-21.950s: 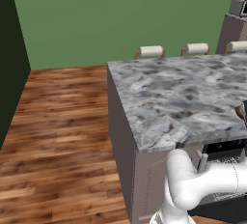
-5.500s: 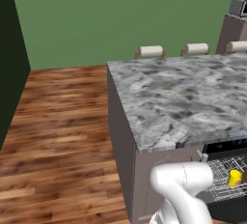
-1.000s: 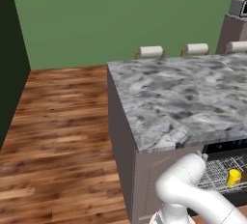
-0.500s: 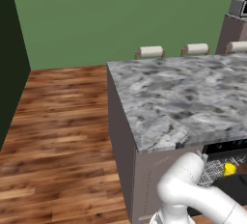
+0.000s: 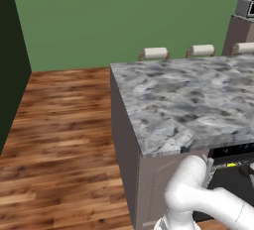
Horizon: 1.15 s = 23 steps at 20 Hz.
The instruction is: Pick up the cup and bowl from the counter, place them in the dishwasher, and close the dishwasher door.
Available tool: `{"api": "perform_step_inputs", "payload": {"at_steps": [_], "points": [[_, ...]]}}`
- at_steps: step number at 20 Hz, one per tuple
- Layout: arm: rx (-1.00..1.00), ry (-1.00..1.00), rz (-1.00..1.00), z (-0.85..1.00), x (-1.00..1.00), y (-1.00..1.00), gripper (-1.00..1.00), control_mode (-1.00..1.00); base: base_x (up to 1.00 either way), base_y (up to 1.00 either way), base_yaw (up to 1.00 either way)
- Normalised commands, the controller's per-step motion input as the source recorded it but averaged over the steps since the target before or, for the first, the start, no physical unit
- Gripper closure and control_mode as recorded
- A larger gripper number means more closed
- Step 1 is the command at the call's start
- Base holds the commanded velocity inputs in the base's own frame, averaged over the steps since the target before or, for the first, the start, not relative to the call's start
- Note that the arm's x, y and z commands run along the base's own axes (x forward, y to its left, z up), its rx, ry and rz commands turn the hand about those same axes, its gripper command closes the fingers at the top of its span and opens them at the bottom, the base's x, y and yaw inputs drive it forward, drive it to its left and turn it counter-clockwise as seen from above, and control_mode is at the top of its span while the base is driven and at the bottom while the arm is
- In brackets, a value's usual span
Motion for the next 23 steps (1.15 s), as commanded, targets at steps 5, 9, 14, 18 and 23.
{"api": "perform_step_inputs", "payload": {"at_steps": [5, 9, 14, 18, 23], "points": [[-0.12, -0.18, 0.04, -0.76, 0.18, -0.02, -1.00, -1.00, 0.00, 0.00, 0.00], [-0.12, -0.19, 0.04, -0.81, 0.13, -0.08, -1.00, -1.00, 0.00, 0.00, 0.00], [-0.15, -0.19, 0.05, -0.90, 0.15, -0.12, -1.00, -1.00, 0.00, 0.00, 0.00], [-0.16, -0.19, 0.05, -0.92, 0.15, -0.12, -1.00, -1.00, 0.00, 0.00, 0.00], [-0.17, -0.18, 0.05, -0.94, 0.21, -0.12, -1.00, -1.00, 0.00, 0.00, 0.00]]}}
